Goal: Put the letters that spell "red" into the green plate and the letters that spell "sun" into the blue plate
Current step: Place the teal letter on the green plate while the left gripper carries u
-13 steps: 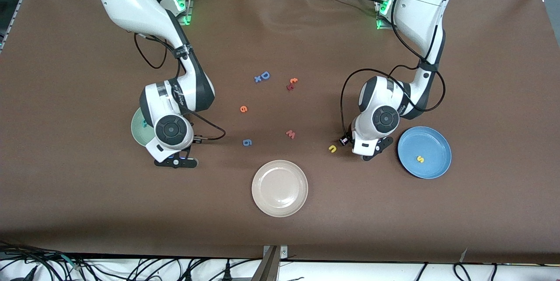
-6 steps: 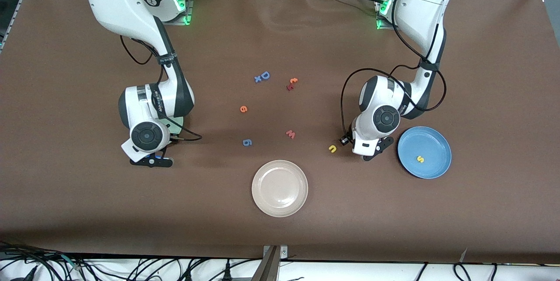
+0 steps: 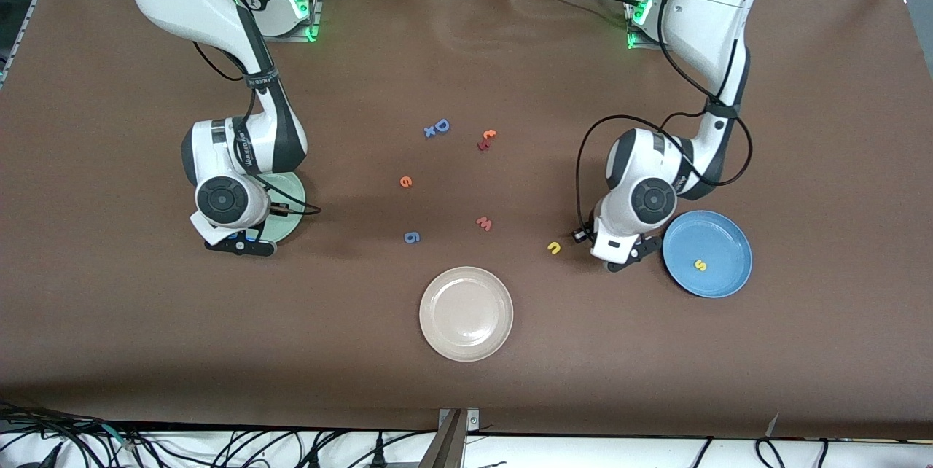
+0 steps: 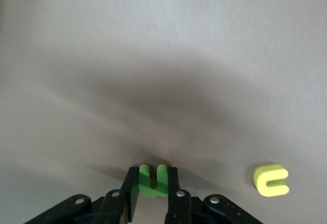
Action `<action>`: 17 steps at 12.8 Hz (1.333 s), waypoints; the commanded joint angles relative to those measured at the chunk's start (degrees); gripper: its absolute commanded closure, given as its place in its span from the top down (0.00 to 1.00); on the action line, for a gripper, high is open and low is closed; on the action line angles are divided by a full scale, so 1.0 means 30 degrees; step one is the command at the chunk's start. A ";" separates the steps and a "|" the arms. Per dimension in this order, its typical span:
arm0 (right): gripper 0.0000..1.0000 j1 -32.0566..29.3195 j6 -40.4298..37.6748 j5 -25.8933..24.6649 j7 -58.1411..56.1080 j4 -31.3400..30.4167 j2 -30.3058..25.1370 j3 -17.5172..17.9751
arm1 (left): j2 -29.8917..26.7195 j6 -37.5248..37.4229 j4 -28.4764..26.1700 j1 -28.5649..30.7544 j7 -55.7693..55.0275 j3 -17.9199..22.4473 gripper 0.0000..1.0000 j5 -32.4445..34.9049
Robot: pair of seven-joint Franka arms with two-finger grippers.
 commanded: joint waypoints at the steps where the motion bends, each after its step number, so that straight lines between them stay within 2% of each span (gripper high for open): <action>1: 0.00 -0.0540 0.0756 0.2370 -0.0220 -0.1275 -0.0531 0.0146 | -0.1307 -0.1381 -0.0044 0.0119 0.4106 0.1471 0.18 -0.0268; 2: 0.06 -0.0540 0.0727 0.2494 -0.0191 -0.1246 -0.0531 0.0146 | -0.1513 -0.1761 -0.0015 0.0149 0.6123 0.2202 0.18 -0.0268; 3: 0.16 -0.0569 0.0697 0.2524 -0.0220 -0.1274 -0.0531 0.0146 | -0.1602 -0.1794 -0.0014 0.0207 0.8260 0.2877 0.18 -0.0297; 5: 0.98 -0.0714 0.0465 0.2554 -0.0191 -0.1275 -0.0530 0.0088 | -0.1632 -0.1794 -0.0014 0.0703 1.2102 0.3701 0.18 -0.0327; 9: 0.99 -0.0745 -0.0442 0.2525 0.0102 -0.1158 -0.1144 0.0175 | -0.1370 -0.1532 -0.0014 0.1437 1.7320 0.4345 0.18 -0.0385; 12: 0.99 -0.0395 -0.0592 0.2554 0.0858 -0.1128 -0.1935 0.0264 | -0.1076 -0.1094 -0.0014 0.1526 1.9057 0.4612 0.20 -0.0386; 13: 0.99 -0.0074 -0.0621 0.2554 0.1618 -0.1128 -0.2285 0.0264 | -0.0960 -0.0859 -0.0043 0.1526 1.9701 0.4641 0.24 -0.0385; 14: 0.99 0.0393 -0.0621 0.2554 0.2641 -0.1128 -0.2463 0.0293 | -0.0871 -0.0799 -0.0015 0.1526 1.9911 0.4641 0.35 -0.0414; 15: 0.99 0.1123 -0.0621 0.2554 0.4072 -0.1128 -0.2551 0.0293 | -0.0870 -0.0798 -0.0014 0.1526 1.9913 0.4641 0.62 -0.0415; 17: 0.99 0.2850 -0.0418 0.2554 0.7293 -0.1099 -0.2582 0.0293 | -0.0870 -0.0798 -0.0014 0.1497 1.9767 0.4642 0.64 -0.0386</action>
